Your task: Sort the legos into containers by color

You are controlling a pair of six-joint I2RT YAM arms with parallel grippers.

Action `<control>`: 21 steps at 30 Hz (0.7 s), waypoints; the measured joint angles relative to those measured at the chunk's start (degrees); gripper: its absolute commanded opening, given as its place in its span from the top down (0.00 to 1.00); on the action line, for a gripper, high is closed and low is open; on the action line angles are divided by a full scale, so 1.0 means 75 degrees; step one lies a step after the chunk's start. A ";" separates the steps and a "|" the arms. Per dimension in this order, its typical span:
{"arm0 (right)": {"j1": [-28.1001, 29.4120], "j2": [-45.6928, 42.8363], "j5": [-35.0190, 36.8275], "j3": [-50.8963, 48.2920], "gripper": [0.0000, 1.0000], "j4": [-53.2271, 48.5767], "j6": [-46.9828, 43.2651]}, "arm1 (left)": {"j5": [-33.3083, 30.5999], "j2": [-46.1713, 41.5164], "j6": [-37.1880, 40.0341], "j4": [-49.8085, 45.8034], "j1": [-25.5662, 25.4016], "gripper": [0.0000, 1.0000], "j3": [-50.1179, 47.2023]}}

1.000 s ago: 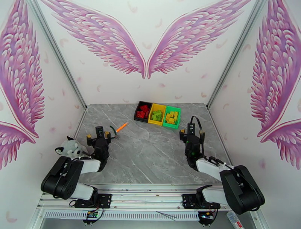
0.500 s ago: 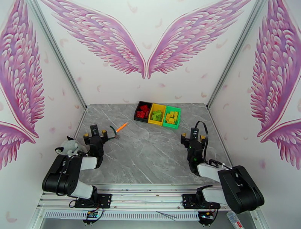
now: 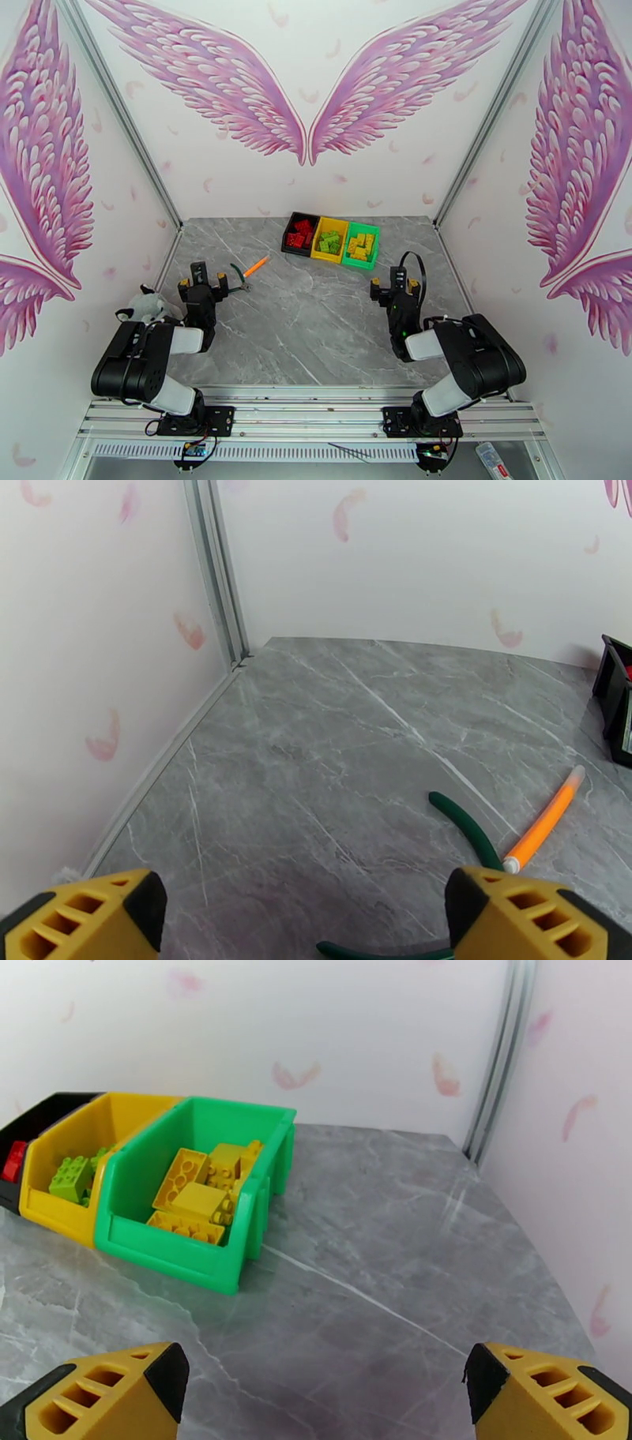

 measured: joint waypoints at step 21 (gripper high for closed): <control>-0.0411 -0.0012 -0.0391 0.0303 0.01 -0.1151 0.0449 | 0.0629 0.0000 -0.0204 -0.0192 0.0315 0.01 0.0012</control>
